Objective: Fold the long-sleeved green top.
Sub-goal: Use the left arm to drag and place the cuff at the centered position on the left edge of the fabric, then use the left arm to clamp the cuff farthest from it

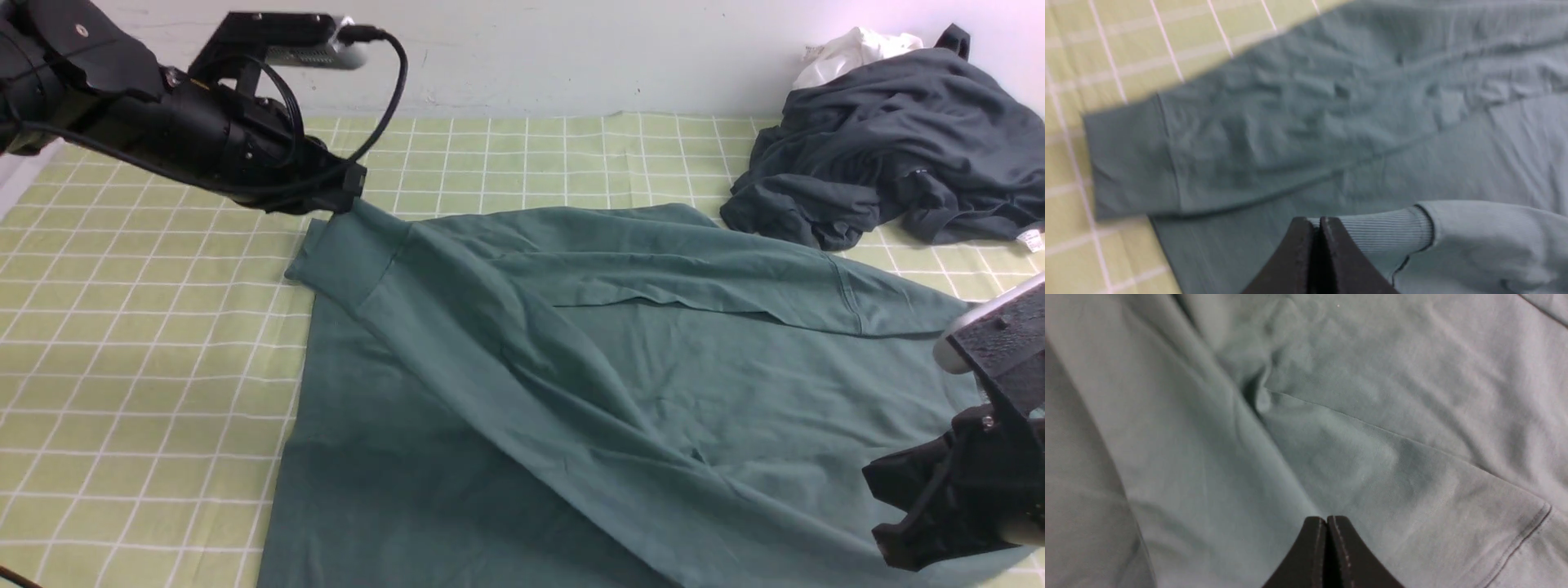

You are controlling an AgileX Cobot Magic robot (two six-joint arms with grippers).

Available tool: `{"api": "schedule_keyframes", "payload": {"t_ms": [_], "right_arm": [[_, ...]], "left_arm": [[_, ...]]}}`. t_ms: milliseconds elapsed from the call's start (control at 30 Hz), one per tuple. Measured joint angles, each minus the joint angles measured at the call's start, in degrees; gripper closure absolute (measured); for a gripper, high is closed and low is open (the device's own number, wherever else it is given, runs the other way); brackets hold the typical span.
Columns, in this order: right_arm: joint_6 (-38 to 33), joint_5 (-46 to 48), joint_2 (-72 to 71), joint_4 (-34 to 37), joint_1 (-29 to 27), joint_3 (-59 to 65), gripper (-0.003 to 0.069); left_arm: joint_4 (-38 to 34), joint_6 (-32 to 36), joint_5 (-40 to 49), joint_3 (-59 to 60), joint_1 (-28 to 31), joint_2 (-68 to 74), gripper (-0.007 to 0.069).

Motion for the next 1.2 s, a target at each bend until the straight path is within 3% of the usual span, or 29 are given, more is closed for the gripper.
{"api": "schedule_keyframes", "payload": {"t_ms": [333, 467, 733, 933, 1200], "right_arm": [[0.0, -0.2, 0.0, -0.3, 0.0, 0.0, 0.0674], [0.0, -0.2, 0.0, -0.3, 0.0, 0.0, 0.0674], [0.0, -0.5, 0.0, 0.2, 0.0, 0.0, 0.0674], [0.0, -0.9, 0.0, 2.2, 0.0, 0.0, 0.0674], [0.0, -1.1, 0.0, 2.8, 0.0, 0.0, 0.0674]], "left_arm": [[2.6, -2.5, 0.1, -1.3, 0.6, 8.2, 0.0619], [5.4, -4.1, -3.5, -1.3, 0.6, 10.1, 0.054], [9.8, -6.8, -12.7, -1.3, 0.6, 12.2, 0.027], [10.2, -8.2, -21.3, -1.3, 0.6, 19.3, 0.0196], [10.1, -10.7, -31.0, -1.3, 0.7, 21.9, 0.0195]]}}
